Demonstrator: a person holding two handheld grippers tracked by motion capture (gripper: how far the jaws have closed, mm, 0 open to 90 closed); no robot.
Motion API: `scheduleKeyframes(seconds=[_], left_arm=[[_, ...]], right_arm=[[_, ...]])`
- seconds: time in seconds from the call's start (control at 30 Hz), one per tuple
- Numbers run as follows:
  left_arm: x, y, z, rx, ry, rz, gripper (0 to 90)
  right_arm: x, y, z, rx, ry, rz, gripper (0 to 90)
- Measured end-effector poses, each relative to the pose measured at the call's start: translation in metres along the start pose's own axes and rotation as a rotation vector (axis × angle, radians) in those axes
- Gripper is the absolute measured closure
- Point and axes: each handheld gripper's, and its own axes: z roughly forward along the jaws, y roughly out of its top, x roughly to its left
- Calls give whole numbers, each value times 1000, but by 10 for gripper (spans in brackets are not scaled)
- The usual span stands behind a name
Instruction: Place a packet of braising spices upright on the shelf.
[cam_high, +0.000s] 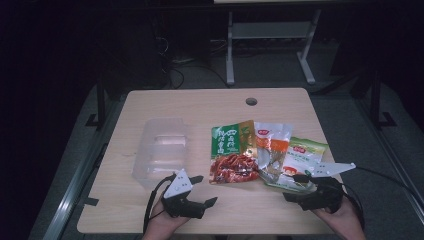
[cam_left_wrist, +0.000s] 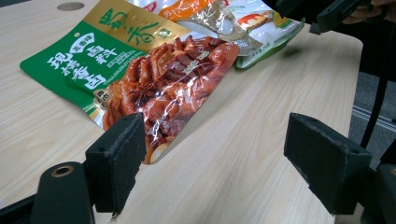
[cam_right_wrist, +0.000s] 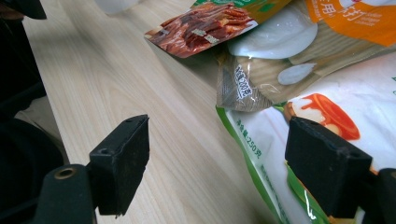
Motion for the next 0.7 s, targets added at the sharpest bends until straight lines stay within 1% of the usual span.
scheduleKeyframes(seconds=[0.1, 0.13, 0.17, 0.3, 0.33, 0.4, 0.43, 0.47, 0.5, 0.53, 0.6, 0.63, 0.67, 0.7], left_arm=[[1, 1, 1, 3, 0, -2, 211], [3, 2, 3, 4, -4, -11, 212], [3, 2, 3, 4, -4, -11, 215], [6, 5, 5, -4, 0, -18, 232], [8, 8, 7, -6, -3, -18, 238], [9, 10, 9, -8, -5, -21, 242], [9, 12, 11, -9, -13, -26, 257], [10, 14, 12, -7, -18, -26, 257], [10, 19, 17, 1, -17, -16, 267], [10, 21, 19, 1, -22, -12, 268], [9, 24, 24, 1, -11, -13, 274], [9, 24, 24, 1, -11, -13, 266], [8, 27, 32, 9, -13, -8, 262], [8, 27, 32, 9, -13, -8, 262]], right_arm=[[-1, 0, 1, 2, 8, 8, 210], [-2, 0, 2, 1, 7, 6, 208], [-2, 1, 1, -3, 9, 8, 202], [-2, 5, 1, -10, 13, 7, 195], [-3, 11, 1, -22, 21, 5, 194], [-2, 14, 0, -21, 22, 1, 194], [-3, 22, 1, -23, 29, -1, 187], [-3, 22, 1, -23, 29, -1, 187], [-4, 30, 2, -22, 35, -12, 187], [-4, 35, 3, -14, 32, -17, 185], [-5, 44, 5, -11, 35, -37, 184], [-5, 48, 6, -9, 32, -40, 182], [-6, 53, 8, -8, 33, -46, 181], [-6, 53, 8, -8, 33, -46, 181]])
